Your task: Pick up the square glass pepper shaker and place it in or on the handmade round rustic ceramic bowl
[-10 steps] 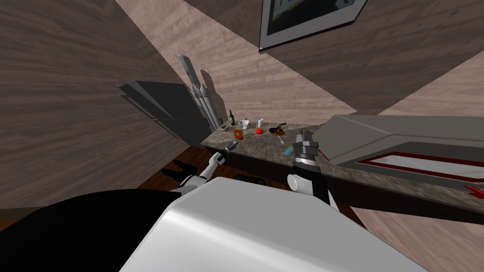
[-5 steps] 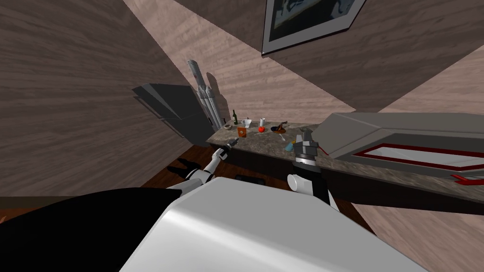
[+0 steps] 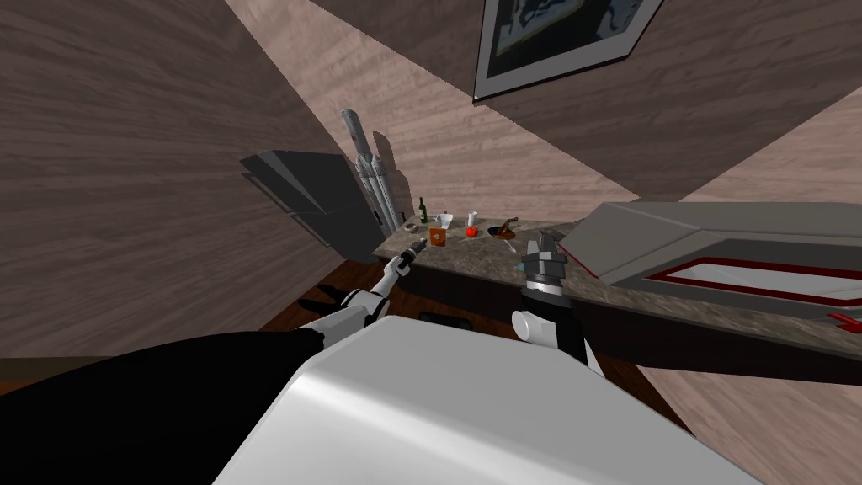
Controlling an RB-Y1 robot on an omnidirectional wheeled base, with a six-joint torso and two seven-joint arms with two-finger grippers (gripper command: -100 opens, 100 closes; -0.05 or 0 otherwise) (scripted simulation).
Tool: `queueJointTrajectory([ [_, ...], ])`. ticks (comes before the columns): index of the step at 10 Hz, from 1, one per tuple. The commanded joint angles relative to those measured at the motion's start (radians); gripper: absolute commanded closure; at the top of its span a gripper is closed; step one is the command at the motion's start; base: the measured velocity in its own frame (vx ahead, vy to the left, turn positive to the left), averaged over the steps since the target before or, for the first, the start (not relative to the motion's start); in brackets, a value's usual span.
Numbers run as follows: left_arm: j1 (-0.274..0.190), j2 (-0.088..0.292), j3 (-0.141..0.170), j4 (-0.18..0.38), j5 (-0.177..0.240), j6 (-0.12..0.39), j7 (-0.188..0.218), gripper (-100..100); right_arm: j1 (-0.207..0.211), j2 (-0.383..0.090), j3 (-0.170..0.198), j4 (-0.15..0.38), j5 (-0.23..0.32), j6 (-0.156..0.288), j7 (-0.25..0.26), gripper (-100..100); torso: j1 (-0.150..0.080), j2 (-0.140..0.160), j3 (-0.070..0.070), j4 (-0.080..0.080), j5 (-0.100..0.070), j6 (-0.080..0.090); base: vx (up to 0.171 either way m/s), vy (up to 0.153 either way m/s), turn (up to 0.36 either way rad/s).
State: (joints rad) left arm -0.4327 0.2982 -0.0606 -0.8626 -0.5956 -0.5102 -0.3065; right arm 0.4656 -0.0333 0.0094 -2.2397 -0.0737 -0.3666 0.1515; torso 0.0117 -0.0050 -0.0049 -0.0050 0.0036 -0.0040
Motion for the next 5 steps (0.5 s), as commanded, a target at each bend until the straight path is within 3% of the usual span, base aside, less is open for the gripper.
queueJointTrajectory([
  [1, -0.023, 0.000, -0.006, -0.002, -0.002, 0.031, 0.016, 100, 0.000, 0.000, 0.000, 0.000, 0.000, 0.000, 0.000, 0, 0.000, 0.000, 0.000, 0.000, 0.000, 0.000, 0.027, 0.077, -0.006],
  [5, -0.128, -0.017, -0.016, 0.047, -0.011, 0.119, 0.052, 100, 0.000, 0.000, 0.000, 0.000, 0.000, 0.000, 0.000, 0, -0.003, 0.002, 0.001, 0.000, -0.001, 0.001, 0.021, 0.082, -0.020],
])
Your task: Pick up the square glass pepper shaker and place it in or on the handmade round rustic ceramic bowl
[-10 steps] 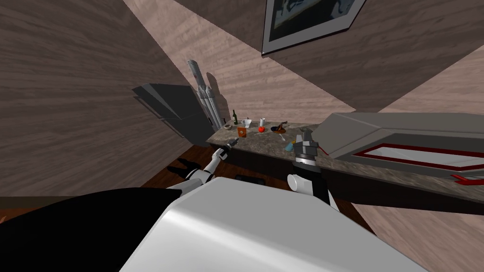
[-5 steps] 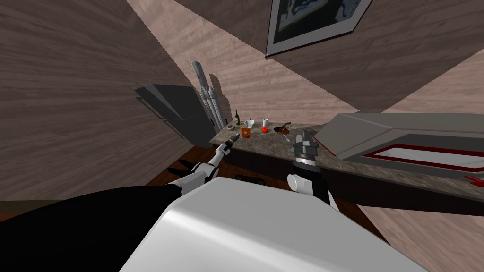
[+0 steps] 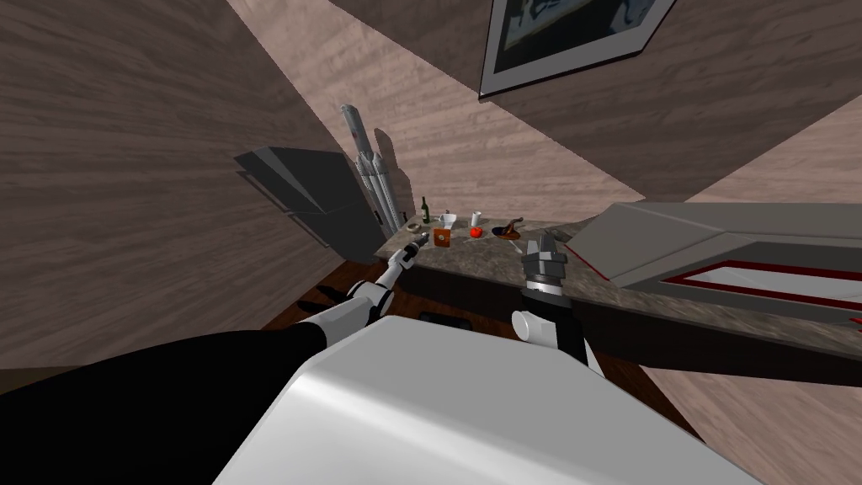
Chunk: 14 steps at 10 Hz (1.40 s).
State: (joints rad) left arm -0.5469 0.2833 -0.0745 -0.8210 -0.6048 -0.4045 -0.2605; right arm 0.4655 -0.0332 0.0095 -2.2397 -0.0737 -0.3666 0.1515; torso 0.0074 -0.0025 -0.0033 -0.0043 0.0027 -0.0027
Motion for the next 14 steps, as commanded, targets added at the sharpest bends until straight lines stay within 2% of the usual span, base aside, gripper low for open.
queueJointTrajectory([
  [1, -0.049, -0.008, -0.006, 0.023, -0.006, 0.042, 0.018, 100, 0.000, 0.000, 0.000, 0.000, 0.000, 0.000, 0.000, 0, 0.000, 0.000, 0.000, 0.000, 0.000, 0.000, 0.008, 0.095, -0.048],
  [2, -0.077, -0.015, -0.011, 0.040, -0.010, 0.070, 0.030, 100, 0.000, 0.000, 0.000, 0.000, 0.000, 0.000, 0.000, 0, 0.001, 0.001, 0.000, 0.000, 0.000, 0.000, 0.008, 0.097, -0.057],
  [3, -0.083, -0.015, -0.011, 0.040, -0.010, 0.070, 0.030, 100, 0.000, 0.000, 0.000, 0.000, 0.000, 0.000, 0.000, 0, 0.001, 0.001, 0.000, 0.000, 0.000, 0.000, 0.008, 0.067, -0.026],
  [4, -0.116, -0.022, -0.017, 0.058, -0.015, 0.097, 0.043, 100, 0.000, 0.000, 0.000, 0.000, 0.000, 0.000, 0.000, 0, 0.000, 0.001, 0.000, 0.000, 0.000, 0.000, 0.007, 0.057, -0.024],
  [5, -0.116, -0.022, -0.017, 0.058, -0.015, 0.097, 0.043, 100, 0.000, 0.000, 0.000, 0.000, 0.000, 0.000, 0.000, 0, -0.001, 0.001, 0.001, 0.000, 0.000, 0.000, 0.009, 0.043, -0.026],
  [9, -0.237, -0.045, -0.039, 0.135, -0.039, 0.203, 0.094, 100, 0.000, 0.000, 0.000, 0.000, 0.000, 0.000, 0.000, 0, 0.001, 0.002, 0.001, 0.000, 0.000, 0.000, 0.012, 0.093, -0.054],
  [10, -0.237, -0.045, -0.039, 0.135, -0.039, 0.207, 0.094, 100, 0.000, 0.000, 0.000, 0.000, 0.000, 0.000, 0.000, 0, 0.002, 0.000, 0.000, 0.000, 0.000, 0.000, 0.039, 0.082, -0.025],
  [14, -0.336, -0.060, -0.058, 0.223, -0.071, 0.314, 0.143, 100, 0.000, 0.000, 0.000, 0.000, 0.000, 0.000, 0.000, 0, 0.004, -0.004, -0.002, -0.001, 0.000, -0.002, 0.066, 0.128, -0.052],
])
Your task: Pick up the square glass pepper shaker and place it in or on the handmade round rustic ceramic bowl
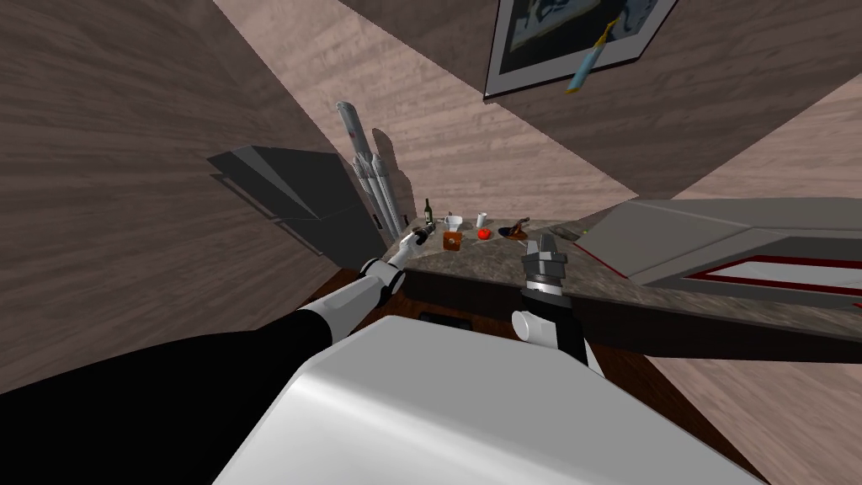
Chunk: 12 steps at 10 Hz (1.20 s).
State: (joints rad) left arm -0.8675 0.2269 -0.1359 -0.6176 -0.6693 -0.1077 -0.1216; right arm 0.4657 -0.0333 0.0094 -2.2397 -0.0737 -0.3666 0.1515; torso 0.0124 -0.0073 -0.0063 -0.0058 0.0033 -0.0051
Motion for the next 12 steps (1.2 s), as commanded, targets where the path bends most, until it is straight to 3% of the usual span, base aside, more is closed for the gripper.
queueJointTrajectory([
  [1, -0.036, -0.006, -0.001, 0.042, -0.016, 0.042, 0.016, 100, 0.000, 0.000, 0.000, 0.000, 0.000, 0.000, 0.000, 0, 0.000, 0.000, 0.000, 0.000, 0.000, 0.000, 0.091, 0.169, -0.051],
  [9, -0.143, -0.008, -0.038, 0.177, -0.102, 0.176, 0.082, 100, 0.000, 0.000, 0.000, 0.000, 0.000, 0.000, 0.000, 0, -0.003, 0.001, 0.001, 0.000, -0.001, -0.001, 0.076, 0.142, -0.046],
  [10, -0.161, -0.006, -0.047, 0.202, -0.127, 0.198, 0.094, 100, 0.000, 0.000, 0.000, 0.000, 0.000, 0.000, 0.000, 0, -0.004, 0.001, 0.001, 0.000, -0.001, 0.000, 0.088, 0.133, -0.076],
  [11, -0.161, -0.006, -0.047, 0.202, -0.127, 0.198, 0.094, 100, 0.000, 0.000, 0.000, 0.000, 0.000, 0.000, 0.000, 0, -0.003, 0.000, 0.000, 0.000, -0.002, 0.000, 0.063, 0.115, -0.042],
  [12, -0.161, -0.011, -0.025, 0.207, -0.139, 0.187, 0.089, 100, 0.000, 0.000, 0.000, 0.000, 0.000, 0.000, 0.000, 0, -0.004, 0.002, 0.001, 0.000, -0.002, 0.000, 0.020, 0.045, 0.000],
])
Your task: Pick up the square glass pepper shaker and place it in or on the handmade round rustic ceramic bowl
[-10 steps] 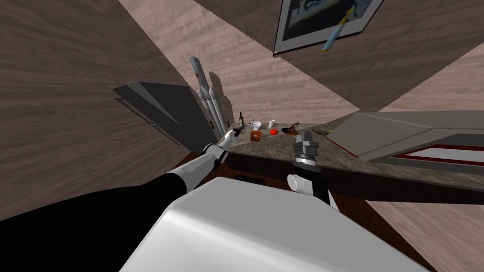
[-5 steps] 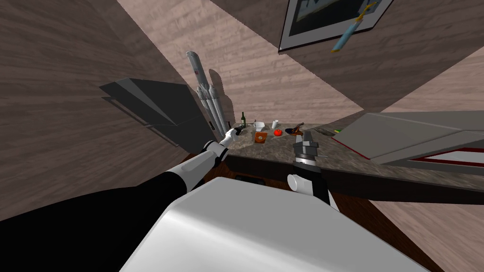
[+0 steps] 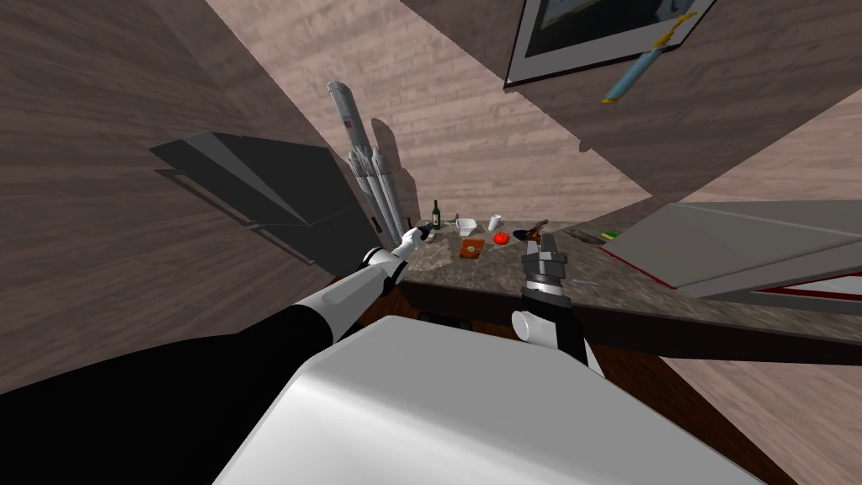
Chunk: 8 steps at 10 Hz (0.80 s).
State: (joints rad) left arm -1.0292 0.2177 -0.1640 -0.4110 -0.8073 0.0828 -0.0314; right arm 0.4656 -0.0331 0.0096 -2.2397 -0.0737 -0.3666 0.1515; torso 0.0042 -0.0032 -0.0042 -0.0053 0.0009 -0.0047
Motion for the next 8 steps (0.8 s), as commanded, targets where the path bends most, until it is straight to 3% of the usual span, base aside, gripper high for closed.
queueJointTrajectory([
  [1, 0.000, 0.000, 0.000, 0.000, 0.000, 0.000, 0.000, -100, 0.000, 0.000, 0.000, 0.000, 0.000, 0.000, 0.000, 0, 0.000, 0.000, 0.000, 0.000, 0.000, 0.000, 0.006, 0.011, 0.004],
  [5, 0.000, 0.000, 0.000, 0.000, 0.000, 0.000, 0.000, -100, 0.000, 0.000, 0.000, 0.000, 0.000, 0.000, 0.000, 0, -0.005, 0.003, 0.002, 0.001, -0.001, 0.000, 0.000, 0.000, 0.000],
  [6, 0.000, 0.000, 0.000, 0.000, 0.000, 0.000, 0.000, 0, 0.000, 0.000, 0.000, 0.000, 0.000, 0.000, 0.000, 0, -0.005, 0.003, 0.002, 0.001, -0.001, 0.000, 0.000, 0.000, 0.000],
  [7, -0.007, 0.004, 0.028, -0.003, 0.050, 0.010, -0.050, -100, 0.000, 0.000, 0.000, 0.000, 0.000, 0.000, 0.000, 0, -0.005, 0.003, 0.002, 0.001, -0.001, 0.001, -0.015, 0.010, -0.050],
  [8, -0.007, 0.004, 0.024, -0.003, 0.061, 0.010, -0.076, -100, 0.000, 0.000, 0.000, 0.000, 0.000, 0.000, 0.000, 0, -0.005, 0.004, 0.003, 0.002, -0.001, 0.001, -0.018, 0.013, -0.050],
])
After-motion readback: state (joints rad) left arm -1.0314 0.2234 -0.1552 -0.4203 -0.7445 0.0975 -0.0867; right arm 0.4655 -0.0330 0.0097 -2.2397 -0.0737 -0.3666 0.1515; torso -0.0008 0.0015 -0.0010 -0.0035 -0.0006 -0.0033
